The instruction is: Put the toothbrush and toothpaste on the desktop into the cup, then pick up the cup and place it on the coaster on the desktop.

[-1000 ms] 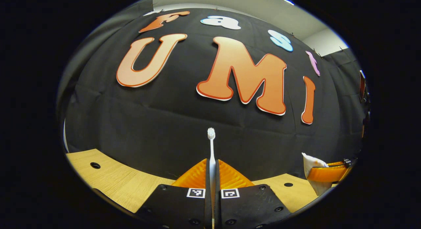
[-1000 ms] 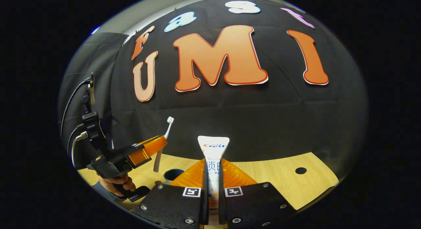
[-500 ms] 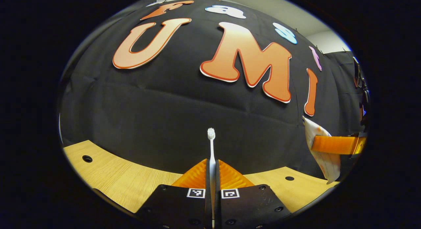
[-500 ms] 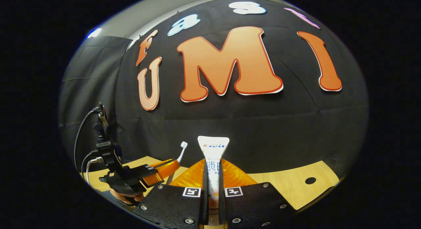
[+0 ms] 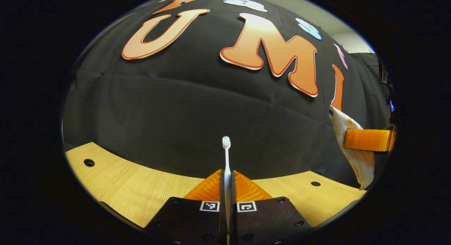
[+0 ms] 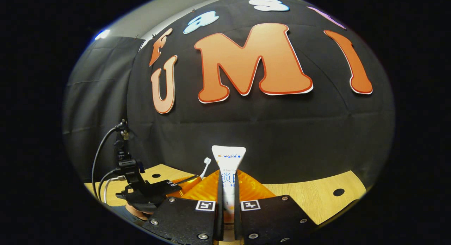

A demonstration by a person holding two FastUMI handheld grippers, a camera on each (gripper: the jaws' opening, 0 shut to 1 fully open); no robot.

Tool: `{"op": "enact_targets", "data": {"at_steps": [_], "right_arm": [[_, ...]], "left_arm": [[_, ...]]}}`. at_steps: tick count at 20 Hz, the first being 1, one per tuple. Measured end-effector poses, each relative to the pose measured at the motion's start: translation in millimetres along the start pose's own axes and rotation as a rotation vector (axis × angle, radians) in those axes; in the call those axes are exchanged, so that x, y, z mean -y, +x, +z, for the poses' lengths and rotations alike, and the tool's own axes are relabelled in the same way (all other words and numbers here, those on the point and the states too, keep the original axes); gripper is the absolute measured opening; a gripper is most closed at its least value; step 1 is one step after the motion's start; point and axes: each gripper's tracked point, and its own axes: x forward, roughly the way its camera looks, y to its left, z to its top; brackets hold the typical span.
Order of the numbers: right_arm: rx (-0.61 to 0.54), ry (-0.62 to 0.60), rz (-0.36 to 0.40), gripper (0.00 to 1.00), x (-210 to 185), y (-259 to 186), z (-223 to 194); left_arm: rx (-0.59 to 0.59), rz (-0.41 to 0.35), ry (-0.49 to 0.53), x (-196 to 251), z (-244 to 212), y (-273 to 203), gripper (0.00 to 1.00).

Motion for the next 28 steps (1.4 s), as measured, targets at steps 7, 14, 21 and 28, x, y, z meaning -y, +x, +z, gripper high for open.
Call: {"op": "enact_targets", "data": {"at_steps": [7, 14, 21, 28], "right_arm": [[-0.014, -0.001, -0.002, 0.12, 4.7, 2.0, -5.7], [0.0, 0.013, 0.029, 0.12, -1.0, -0.8, -0.5], [0.013, 0.002, 0.05, 0.12, -10.3, -2.5, 5.9], [0.025, 0.023, 0.075, 0.12, -19.3, -3.9, 8.7]], "left_arm": [[-0.068, 0.032, -0.008, -7.4, -22.6, 0.0, 0.06], [-0.153, 0.073, 0.046, -11.8, -26.9, -19.8, 0.08], [-0.297, 0.081, 0.035, 0.7, -39.0, -50.2, 0.09], [-0.34, 0.093, 0.045, 5.5, -43.6, -75.2, 0.34]]}}
